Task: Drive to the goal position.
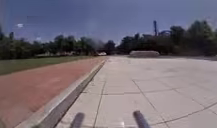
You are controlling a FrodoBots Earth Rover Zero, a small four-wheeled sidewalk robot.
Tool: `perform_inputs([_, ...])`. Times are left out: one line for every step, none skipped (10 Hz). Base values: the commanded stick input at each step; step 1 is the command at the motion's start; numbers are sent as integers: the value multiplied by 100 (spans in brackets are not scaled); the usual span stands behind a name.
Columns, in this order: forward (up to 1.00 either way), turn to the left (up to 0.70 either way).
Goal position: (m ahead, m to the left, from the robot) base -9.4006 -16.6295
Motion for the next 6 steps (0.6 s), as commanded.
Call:
perform_inputs([100,-27])
perform_inputs([100,-27])
perform_inputs([100,-27])
perform_inputs([100,-27])
perform_inputs([100,-27])
perform_inputs([100,-27])
